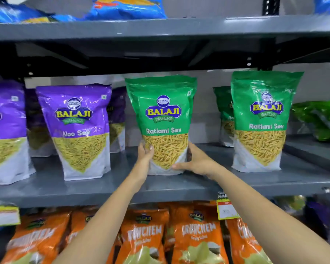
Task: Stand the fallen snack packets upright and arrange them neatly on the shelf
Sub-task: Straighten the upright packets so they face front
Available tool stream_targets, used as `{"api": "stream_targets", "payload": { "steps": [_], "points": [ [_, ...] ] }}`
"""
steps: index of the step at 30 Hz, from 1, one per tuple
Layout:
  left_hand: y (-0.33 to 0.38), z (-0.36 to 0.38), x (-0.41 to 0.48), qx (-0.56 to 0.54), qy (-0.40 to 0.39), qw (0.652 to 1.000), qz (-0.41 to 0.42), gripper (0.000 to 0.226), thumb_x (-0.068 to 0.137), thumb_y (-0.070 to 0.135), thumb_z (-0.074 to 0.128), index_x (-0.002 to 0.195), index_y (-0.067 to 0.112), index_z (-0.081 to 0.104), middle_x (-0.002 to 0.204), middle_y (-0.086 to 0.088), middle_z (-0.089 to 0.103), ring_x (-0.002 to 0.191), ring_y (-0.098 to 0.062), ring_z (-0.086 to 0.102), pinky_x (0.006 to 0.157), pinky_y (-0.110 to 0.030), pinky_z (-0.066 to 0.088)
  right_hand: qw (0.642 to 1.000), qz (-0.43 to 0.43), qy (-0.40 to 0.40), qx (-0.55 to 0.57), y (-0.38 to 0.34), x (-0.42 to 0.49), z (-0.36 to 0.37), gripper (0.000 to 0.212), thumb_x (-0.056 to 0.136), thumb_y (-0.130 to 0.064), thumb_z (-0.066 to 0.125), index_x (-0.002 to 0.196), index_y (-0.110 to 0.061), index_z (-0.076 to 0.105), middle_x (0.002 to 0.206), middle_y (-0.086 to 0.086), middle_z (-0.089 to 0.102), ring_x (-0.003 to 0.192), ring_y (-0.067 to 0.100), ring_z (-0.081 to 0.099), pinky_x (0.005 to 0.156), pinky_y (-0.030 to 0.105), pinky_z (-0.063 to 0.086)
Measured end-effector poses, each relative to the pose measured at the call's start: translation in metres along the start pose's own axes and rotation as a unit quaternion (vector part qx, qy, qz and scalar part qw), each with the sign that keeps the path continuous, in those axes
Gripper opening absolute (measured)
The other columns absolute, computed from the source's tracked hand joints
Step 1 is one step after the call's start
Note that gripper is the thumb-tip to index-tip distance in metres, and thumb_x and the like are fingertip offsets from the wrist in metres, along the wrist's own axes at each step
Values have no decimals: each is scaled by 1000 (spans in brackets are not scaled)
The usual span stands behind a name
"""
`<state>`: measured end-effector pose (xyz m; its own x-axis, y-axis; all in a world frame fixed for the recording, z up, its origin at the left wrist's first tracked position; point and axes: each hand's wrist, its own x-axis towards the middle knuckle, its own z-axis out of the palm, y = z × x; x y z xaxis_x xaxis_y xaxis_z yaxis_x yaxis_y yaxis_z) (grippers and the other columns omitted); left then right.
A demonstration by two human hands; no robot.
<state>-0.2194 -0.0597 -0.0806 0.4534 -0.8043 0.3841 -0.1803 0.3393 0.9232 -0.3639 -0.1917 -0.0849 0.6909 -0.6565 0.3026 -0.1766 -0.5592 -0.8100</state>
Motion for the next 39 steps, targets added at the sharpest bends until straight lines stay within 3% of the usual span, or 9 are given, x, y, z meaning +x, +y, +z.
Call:
{"api": "stream_targets", "payload": {
  "steps": [3,8,13,18,22,32,35,37,39],
  "points": [
    [4,5,0,-4,-29,999,14,51,102,13,32,150,12,14,136,9,34,123,0,30,68,10,39,1000,7,14,2,1,-3,-3,110,44,-50,91,140,-30,43,137,-12,60,126,11,56,110,41,45],
    [7,8,-2,34,-100,994,-1,61,101,20,36,152,25,2,149,13,24,131,-1,26,105,-17,25,999,17,28,16,7,-14,-16,107,42,-49,92,137,-31,47,132,-11,64,123,12,59,110,42,44],
    [11,13,-4,55,-145,988,-14,69,100,18,40,151,29,-6,135,23,19,128,2,22,101,-17,21,999,26,39,23,11,-18,-27,97,46,-39,93,133,-28,52,127,-8,68,119,12,62,109,42,46],
    [6,10,0,74,-171,982,-24,75,99,26,43,150,35,-11,153,19,12,143,-6,17,107,-23,19,998,21,38,39,16,-22,-32,82,61,-20,91,133,-28,52,126,-6,68,118,12,62,106,38,48],
    [7,12,-1,81,-174,981,-11,74,99,24,43,150,36,-11,145,21,16,138,-2,18,106,-23,20,998,12,42,48,19,-23,-31,78,66,-15,88,134,-27,52,126,-5,68,118,13,62,102,31,49],
    [-1,12,0,93,-169,981,5,79,98,25,47,150,37,-11,159,15,10,146,-11,16,112,-30,21,997,13,45,55,21,-24,-30,81,65,-16,89,136,-24,51,130,-1,66,119,15,62,105,35,48],
    [-3,8,-1,111,-162,981,4,82,96,32,50,151,36,-12,161,16,3,148,-9,9,120,-37,14,998,23,28,54,20,-26,-31,98,65,-22,89,147,-25,33,136,1,59,120,18,59,107,40,47],
    [-4,3,-5,149,-100,984,23,79,95,37,51,153,32,-2,162,14,6,149,-9,10,122,-38,14,994,23,87,54,14,-31,-31,115,66,-33,87,154,-29,14,132,-2,51,120,19,55,105,41,47],
    [-2,-9,-13,151,0,985,88,64,94,30,53,150,26,22,158,7,26,144,-10,28,118,-35,27,965,-27,245,86,0,-40,-28,97,73,-32,82,151,-22,25,122,2,57,108,14,60,92,33,53]
  ]
}}
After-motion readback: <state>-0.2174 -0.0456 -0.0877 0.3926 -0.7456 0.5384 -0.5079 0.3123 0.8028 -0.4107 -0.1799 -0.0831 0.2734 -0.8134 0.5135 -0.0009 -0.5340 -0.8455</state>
